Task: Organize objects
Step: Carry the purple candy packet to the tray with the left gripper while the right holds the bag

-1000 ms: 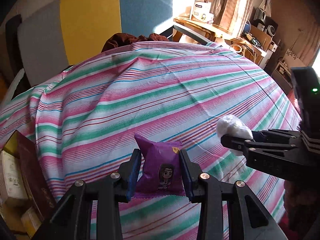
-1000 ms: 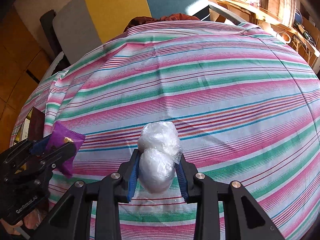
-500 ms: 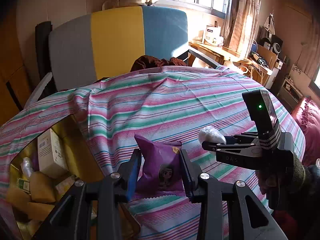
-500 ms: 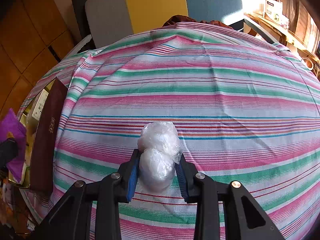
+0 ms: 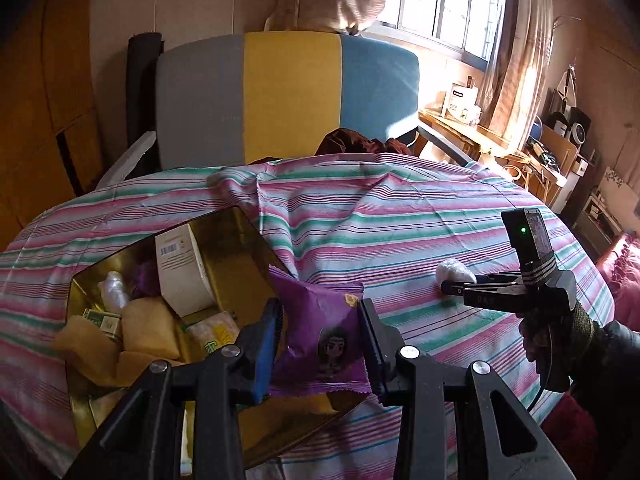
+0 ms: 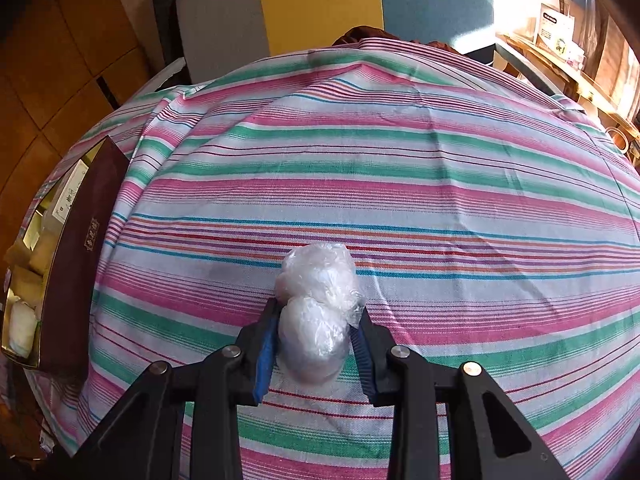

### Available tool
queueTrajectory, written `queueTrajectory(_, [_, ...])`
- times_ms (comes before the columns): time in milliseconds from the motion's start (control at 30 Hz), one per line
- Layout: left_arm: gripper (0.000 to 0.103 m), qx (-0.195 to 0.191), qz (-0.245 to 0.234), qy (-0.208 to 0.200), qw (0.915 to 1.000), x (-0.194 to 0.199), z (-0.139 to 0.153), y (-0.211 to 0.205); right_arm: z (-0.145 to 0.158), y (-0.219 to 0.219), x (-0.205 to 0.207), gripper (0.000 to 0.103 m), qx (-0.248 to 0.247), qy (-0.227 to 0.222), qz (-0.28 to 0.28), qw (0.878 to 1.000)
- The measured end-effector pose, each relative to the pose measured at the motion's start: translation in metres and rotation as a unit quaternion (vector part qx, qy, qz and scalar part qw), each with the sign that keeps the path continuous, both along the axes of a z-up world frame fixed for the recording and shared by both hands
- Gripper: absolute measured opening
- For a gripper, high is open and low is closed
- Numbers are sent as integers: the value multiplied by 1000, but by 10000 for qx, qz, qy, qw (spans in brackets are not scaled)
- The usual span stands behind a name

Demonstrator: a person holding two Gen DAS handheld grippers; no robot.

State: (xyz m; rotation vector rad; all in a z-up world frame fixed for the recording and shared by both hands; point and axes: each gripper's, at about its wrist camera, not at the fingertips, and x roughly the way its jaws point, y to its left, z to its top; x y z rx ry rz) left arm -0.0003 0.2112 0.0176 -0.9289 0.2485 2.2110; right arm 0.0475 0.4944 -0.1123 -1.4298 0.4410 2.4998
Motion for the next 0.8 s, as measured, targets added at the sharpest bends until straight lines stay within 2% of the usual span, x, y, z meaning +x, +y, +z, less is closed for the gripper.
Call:
queueTrajectory(200, [39, 291, 471, -318, 9980, -15, -4, -62, -2, -6, -2, 33, 171, -115, -39, 9998])
queueTrajectory(467, [39, 749, 1107, -531, 9896, -19, -8, -157, -3, -13, -3, 33, 319, -162, -225, 9991])
queueTrajectory(600, [39, 770, 1110, -640, 9888, -15, -19, -165, -3, -16, -3, 33, 402, -163, -314, 9986])
queueTrajectory(800, [39, 530, 613, -520, 9954, -11, -31, -126, -2, -17, -3, 33, 417, -224, -419, 9980])
